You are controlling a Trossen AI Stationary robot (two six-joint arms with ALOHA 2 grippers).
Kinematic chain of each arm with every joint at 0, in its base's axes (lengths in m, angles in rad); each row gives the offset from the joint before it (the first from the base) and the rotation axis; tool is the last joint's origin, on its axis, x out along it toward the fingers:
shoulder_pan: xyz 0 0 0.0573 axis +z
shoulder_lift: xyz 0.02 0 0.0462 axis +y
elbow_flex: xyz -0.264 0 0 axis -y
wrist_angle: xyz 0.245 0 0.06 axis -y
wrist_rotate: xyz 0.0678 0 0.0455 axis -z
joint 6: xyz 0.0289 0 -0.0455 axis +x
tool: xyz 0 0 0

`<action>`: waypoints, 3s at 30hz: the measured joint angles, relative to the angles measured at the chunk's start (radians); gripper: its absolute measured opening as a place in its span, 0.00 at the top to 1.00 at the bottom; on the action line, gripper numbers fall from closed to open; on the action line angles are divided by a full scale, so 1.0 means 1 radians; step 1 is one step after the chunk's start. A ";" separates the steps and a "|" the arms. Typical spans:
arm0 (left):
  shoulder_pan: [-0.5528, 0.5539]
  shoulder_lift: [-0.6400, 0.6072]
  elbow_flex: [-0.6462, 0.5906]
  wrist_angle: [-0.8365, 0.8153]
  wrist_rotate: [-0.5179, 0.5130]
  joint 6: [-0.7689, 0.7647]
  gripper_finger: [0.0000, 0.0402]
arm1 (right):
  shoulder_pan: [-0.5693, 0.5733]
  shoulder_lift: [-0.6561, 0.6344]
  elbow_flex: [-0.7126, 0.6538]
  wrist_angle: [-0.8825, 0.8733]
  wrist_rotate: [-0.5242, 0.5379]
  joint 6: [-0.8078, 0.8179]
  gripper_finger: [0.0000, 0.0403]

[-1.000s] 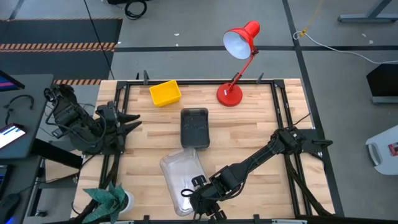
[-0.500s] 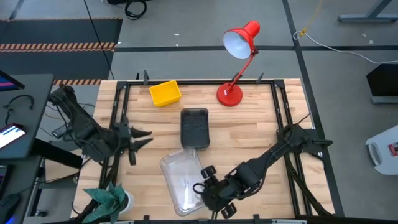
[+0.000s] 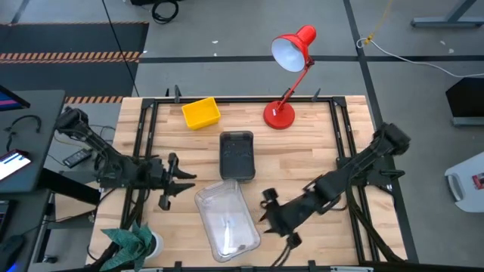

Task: Stack baskets by color
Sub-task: Return to Home Position

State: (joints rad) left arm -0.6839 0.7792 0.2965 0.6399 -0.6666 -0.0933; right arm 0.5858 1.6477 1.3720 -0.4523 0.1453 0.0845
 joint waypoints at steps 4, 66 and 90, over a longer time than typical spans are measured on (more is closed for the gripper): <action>0.065 -0.002 -0.050 0.056 0.034 0.000 0.71 | 0.000 -0.156 -0.180 0.115 0.011 0.028 0.58; 0.572 -0.387 -0.287 -0.195 0.250 -0.026 0.99 | -0.630 -1.363 -1.325 0.648 -0.187 -0.033 0.86; 0.422 -0.387 -0.287 -0.245 0.146 -0.073 0.92 | -0.650 -1.393 -1.366 0.713 -0.086 0.051 0.91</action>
State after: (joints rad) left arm -0.2619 0.3920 0.0093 0.3952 -0.5209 -0.1661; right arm -0.0643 0.2546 0.0063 0.2611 0.0589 0.1356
